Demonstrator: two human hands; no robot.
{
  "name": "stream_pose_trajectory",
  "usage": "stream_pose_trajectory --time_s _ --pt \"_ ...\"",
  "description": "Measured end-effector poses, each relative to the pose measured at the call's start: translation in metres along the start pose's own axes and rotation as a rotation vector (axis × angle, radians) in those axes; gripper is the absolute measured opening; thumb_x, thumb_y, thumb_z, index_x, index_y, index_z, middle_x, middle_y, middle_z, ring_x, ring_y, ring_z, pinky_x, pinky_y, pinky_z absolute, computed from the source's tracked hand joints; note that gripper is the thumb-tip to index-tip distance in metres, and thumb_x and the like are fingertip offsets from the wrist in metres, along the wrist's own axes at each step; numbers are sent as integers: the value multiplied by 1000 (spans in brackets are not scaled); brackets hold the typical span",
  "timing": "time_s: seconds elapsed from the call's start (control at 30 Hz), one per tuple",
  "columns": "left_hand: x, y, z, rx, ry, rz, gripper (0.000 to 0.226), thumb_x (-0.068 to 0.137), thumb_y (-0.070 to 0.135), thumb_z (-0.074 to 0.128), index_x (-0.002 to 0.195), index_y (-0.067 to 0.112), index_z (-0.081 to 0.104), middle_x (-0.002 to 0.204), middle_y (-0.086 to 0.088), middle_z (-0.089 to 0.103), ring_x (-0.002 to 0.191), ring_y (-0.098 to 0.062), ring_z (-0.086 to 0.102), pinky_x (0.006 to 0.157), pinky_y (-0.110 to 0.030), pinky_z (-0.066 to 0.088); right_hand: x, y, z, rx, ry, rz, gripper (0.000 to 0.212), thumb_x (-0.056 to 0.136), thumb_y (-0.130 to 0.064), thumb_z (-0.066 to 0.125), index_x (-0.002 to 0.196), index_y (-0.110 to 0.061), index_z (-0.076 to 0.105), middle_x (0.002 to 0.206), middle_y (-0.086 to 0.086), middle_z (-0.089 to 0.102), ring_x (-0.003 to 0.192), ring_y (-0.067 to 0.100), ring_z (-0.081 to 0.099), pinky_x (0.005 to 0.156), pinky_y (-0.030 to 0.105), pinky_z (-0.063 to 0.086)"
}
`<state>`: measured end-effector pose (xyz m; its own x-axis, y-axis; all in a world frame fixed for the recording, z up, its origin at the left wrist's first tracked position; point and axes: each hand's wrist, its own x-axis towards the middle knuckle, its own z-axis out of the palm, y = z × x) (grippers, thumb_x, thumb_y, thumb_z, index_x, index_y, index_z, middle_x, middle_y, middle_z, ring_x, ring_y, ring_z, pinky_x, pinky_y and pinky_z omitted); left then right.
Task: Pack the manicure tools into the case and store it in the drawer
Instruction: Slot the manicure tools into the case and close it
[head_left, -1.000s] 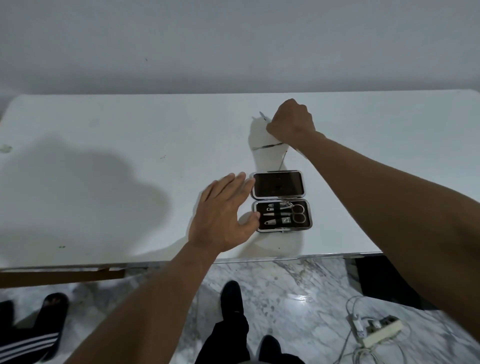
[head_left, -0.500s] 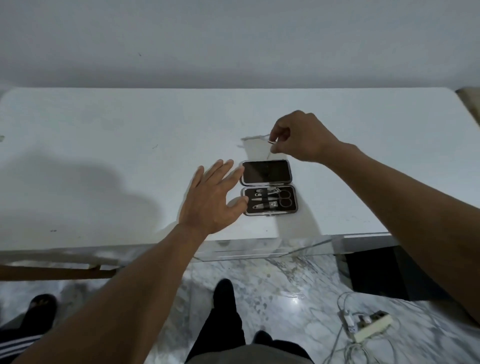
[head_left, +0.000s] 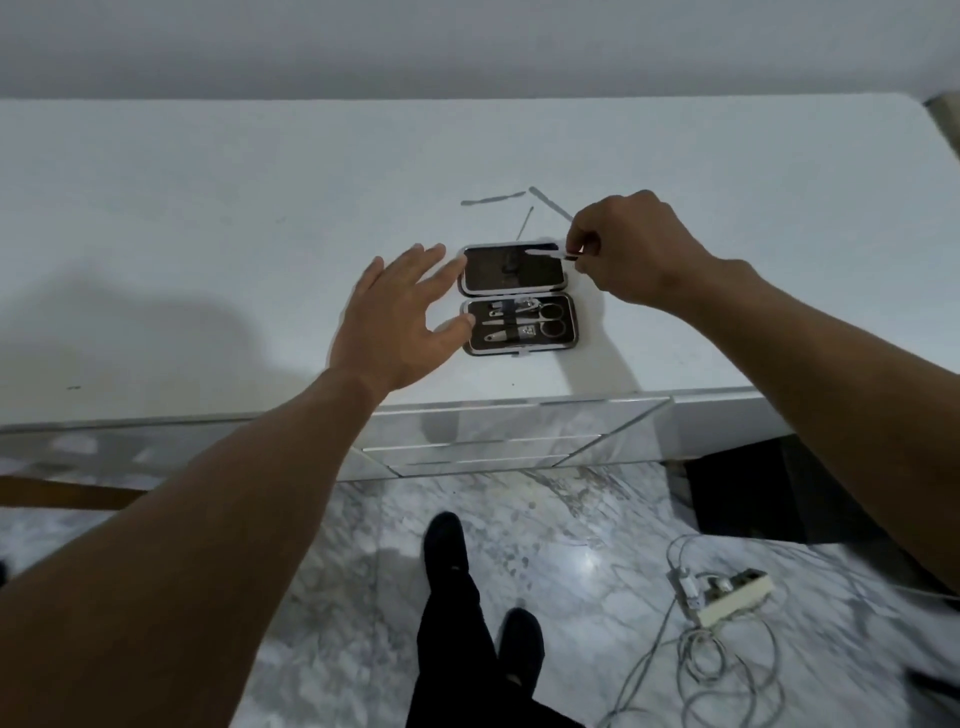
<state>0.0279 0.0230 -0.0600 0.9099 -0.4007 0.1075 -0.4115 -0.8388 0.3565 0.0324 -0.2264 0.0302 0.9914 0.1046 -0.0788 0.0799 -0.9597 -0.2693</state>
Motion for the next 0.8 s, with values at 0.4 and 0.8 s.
stream_pose_trajectory --time_s 0.4,0.8 --pt "-1 1 1 -20 31 1 65 89 58 43 149 34 36 156 5 35 147 -13 23 120 -41 12 -2 -8 17 -43 18 -32 26 85 -3 56 103 -12 73 95 17 73 92 34 65 81 33 49" --pt "-1 0 2 -32 45 2 65 88 58 44 148 35 37 156 7 36 147 -12 24 121 -41 12 11 -22 20 -26 -12 -20 20 84 -12 61 97 -17 75 100 15 71 92 37 65 82 40 55"
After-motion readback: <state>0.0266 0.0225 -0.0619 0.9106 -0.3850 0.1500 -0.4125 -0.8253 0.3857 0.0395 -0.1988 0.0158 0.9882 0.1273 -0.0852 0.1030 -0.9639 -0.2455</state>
